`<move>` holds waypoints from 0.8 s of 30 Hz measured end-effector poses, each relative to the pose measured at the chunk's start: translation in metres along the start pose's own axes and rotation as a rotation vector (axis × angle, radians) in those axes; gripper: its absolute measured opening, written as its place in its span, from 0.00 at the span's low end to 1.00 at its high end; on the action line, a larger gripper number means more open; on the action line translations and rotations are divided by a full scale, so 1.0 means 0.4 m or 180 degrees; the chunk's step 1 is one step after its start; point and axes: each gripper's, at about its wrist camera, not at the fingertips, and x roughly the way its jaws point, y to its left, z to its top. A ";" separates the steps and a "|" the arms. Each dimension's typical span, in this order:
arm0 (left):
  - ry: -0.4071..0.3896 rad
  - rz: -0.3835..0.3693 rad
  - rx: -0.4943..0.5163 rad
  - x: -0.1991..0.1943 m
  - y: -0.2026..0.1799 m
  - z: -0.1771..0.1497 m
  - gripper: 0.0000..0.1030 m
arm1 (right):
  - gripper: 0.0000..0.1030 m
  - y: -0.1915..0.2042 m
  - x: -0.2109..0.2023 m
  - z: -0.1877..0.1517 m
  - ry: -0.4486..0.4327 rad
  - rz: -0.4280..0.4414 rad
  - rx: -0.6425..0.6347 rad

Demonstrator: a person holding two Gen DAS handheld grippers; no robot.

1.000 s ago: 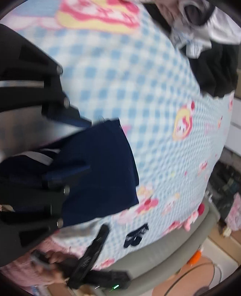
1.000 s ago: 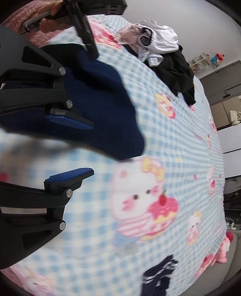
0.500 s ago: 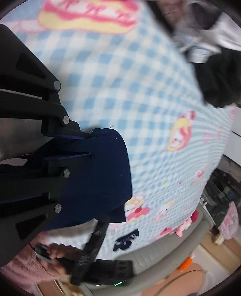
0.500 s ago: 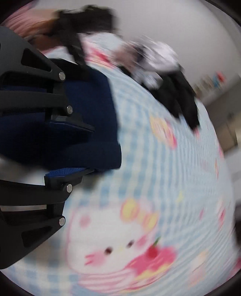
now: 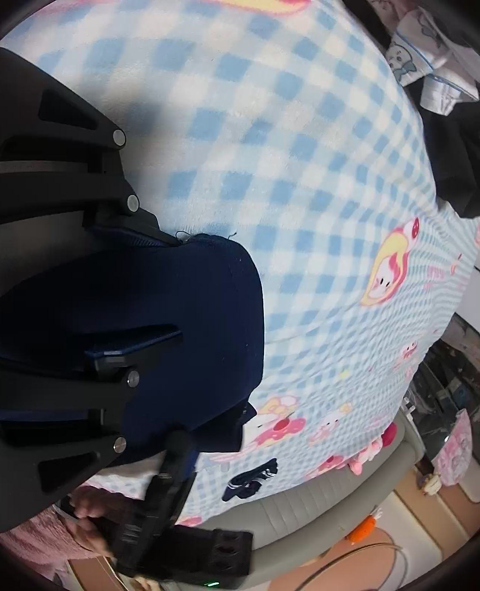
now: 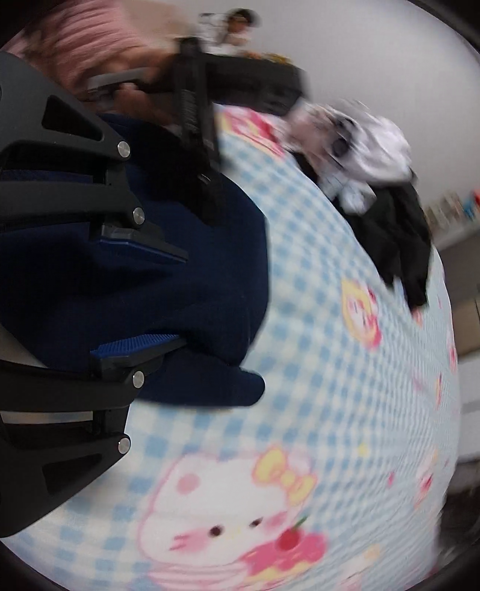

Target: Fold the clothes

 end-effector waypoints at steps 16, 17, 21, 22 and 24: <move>-0.0703 -0.0096 -0.0178 -0.135 0.023 0.012 0.30 | 0.40 -0.193 -0.099 0.038 -0.0349 -0.1143 0.0856; -0.0794 -0.0133 -0.0081 -0.150 0.004 0.014 0.30 | 0.40 -0.202 -0.090 0.041 -0.0307 -0.1129 0.0903; -0.0556 -0.0374 0.0354 -0.114 -0.092 0.022 0.31 | 0.40 -0.186 -0.029 0.047 -0.0060 -0.0974 0.0785; -0.0410 -0.0373 0.0418 -0.088 -0.108 0.022 0.31 | 0.40 -0.164 -0.028 0.050 -0.0089 -0.0925 0.0670; -0.0176 -0.0386 0.0506 -0.038 -0.141 0.023 0.31 | 0.40 -0.112 -0.028 0.055 -0.0118 -0.0732 0.0411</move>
